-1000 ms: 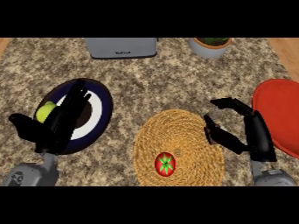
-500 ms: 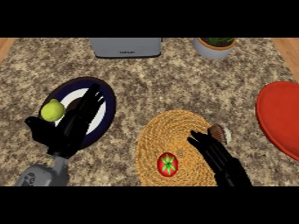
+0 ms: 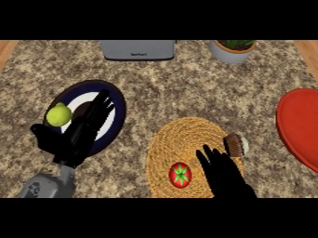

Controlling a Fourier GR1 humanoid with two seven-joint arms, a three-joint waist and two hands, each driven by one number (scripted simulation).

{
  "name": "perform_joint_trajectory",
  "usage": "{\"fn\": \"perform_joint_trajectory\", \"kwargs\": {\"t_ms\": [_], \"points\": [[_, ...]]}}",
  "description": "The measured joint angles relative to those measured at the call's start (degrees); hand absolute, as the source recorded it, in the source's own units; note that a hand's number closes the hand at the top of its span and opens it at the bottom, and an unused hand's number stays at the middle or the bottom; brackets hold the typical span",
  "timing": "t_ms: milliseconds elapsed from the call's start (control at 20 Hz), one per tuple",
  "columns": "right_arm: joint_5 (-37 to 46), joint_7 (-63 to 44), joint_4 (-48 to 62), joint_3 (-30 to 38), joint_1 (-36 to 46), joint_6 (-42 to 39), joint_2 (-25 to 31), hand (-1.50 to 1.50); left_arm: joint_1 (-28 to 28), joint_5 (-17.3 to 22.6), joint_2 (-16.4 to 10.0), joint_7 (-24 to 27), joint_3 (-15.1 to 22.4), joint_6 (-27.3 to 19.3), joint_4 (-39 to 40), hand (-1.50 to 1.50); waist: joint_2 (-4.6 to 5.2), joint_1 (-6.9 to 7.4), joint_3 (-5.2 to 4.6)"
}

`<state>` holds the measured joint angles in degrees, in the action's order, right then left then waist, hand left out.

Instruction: Pick the tomato from the placemat and place it in the bowl

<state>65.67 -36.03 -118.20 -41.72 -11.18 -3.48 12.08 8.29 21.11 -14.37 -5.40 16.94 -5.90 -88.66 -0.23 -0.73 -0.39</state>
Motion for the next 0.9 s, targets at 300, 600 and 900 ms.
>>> {"fn": "perform_joint_trajectory", "kwargs": {"t_ms": [300,600,900], "points": [[0.4,-17.0,1.9,-4.8,6.8,-12.4,-5.9,-1.50,0.7,-0.4,1.1,0.2,0.2,0.7,0.7,0.00,0.26,0.99,0.20],[-3.9,-23.7,5.9,-5.0,11.9,-14.6,-9.2,-1.50,0.1,-1.2,1.6,0.3,0.0,1.1,0.2,0.00,0.29,1.21,0.30],[-7.5,-26.5,11.0,-4.0,14.6,-15.7,-10.6,-1.50,0.7,-0.8,1.7,-0.4,-1.3,1.8,0.2,0.00,0.30,1.22,0.33]]}}
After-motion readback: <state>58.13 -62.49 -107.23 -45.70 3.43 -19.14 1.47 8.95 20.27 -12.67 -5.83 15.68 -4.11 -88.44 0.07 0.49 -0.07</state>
